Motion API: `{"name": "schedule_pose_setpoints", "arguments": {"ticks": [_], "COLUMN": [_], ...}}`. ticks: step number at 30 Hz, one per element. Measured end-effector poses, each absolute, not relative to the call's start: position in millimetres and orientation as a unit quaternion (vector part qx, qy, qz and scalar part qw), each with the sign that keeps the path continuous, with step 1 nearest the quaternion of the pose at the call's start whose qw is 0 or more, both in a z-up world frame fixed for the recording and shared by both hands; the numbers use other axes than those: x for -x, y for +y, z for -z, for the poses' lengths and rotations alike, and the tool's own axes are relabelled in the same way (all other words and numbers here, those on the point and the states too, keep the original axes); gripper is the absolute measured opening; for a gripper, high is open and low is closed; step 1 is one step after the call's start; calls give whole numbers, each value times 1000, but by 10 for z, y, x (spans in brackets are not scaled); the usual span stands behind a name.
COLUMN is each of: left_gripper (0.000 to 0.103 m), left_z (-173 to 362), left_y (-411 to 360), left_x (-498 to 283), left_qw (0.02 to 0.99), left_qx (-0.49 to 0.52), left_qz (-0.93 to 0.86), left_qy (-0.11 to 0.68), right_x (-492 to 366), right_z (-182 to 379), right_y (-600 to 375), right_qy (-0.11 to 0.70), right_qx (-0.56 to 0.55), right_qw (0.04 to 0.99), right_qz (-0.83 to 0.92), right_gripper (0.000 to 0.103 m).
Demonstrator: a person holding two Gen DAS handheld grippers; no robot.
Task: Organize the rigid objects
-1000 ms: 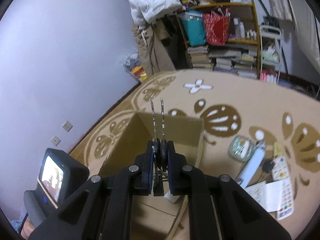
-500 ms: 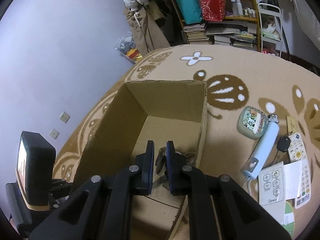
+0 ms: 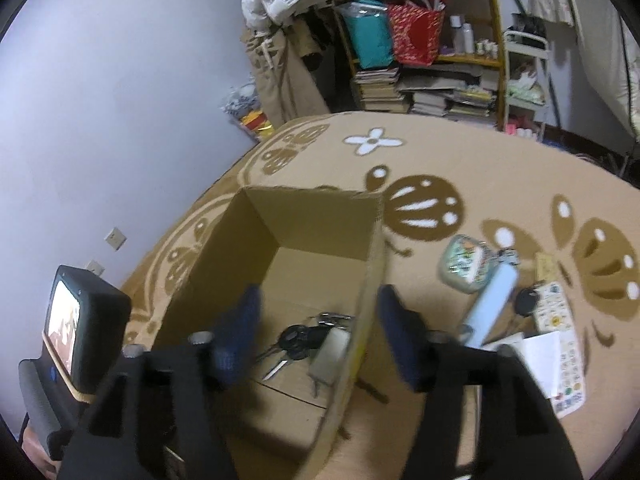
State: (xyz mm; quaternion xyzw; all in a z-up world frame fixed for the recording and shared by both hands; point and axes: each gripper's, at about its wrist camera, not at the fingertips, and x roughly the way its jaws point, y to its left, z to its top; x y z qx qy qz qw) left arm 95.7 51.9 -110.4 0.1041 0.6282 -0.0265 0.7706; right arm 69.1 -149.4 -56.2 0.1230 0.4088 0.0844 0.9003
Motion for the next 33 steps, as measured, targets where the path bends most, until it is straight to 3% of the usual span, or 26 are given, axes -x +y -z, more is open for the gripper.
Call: {"name": "schedule_pose_setpoints", "arguments": {"ticks": [6,12,33], "left_gripper": [11,11,11], "left_z": [1102,1101,1097], "left_y": [518,523,542], "left_x": [-954,-956,-972], "left_qw": [771,771,771], "left_qx": [-104,-103,-102], "left_qz": [26,26,29], "left_qy": [628,628,628], "right_x": [-647,-574,-230], "right_z": [544,639,1276], "right_y": [-1686,-1932,-2690], "right_qy": [415,431,503], "right_qx": [-109,-105,-158], "right_qw": [901,896,849], "right_qz": [-58,-29,37], "right_gripper": [95,103,103]}}
